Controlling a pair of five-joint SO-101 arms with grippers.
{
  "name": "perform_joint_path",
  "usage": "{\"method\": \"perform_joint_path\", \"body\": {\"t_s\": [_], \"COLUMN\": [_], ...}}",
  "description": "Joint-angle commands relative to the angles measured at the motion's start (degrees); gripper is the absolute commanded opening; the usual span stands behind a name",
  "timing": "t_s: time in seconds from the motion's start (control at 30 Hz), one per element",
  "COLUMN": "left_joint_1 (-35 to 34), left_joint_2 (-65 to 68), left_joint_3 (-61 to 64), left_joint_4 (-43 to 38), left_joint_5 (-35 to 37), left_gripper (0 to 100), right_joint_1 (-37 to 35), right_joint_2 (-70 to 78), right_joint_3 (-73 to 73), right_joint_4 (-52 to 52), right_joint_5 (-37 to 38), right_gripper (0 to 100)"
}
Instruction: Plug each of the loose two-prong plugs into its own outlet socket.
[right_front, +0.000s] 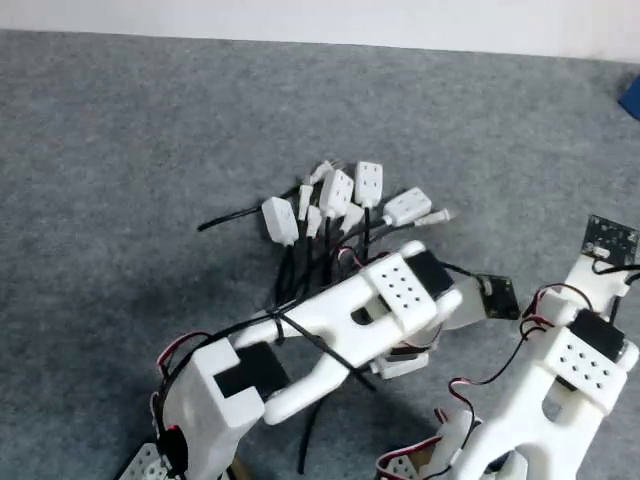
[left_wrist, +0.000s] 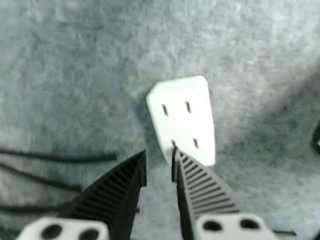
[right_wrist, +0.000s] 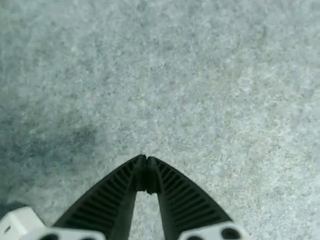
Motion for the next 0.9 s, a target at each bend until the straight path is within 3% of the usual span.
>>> {"method": "perform_joint_path", "body": {"t_s": [0.0, 0.2, 0.4, 0.5, 0.63, 0.87], "left_joint_1": [-2.77, -4.79, -1.54, -1.19, -0.75, -0.48], "left_joint_2": [-0.4, -0.13, 1.36, 3.3, 5.23, 6.29], "left_joint_3": [-11.12, -21.93, -13.32, -12.79, -12.79, -12.88], "left_joint_4": [7.3, 17.05, 15.74, 15.65, 15.65, 15.56], "left_joint_5": [1.14, 3.08, 8.26, 8.88, 8.88, 8.79], "left_gripper": [10, 10, 16, 22, 22, 23], "right_joint_1": [-1.1, -1.1, -1.1, -1.1, -0.13, 19.3], "right_joint_2": [-0.75, -0.75, -0.75, -0.75, -0.75, -0.66], "right_joint_3": [-0.04, -0.04, -0.04, -0.04, -0.66, -10.59], "right_joint_4": [-0.4, -0.4, -0.4, -0.4, -0.48, -0.31], "right_joint_5": [0.62, 0.62, 0.62, 0.62, 0.88, 2.29], "right_gripper": [0.6, 0.6, 0.6, 0.6, 0.6, 0.6]}}
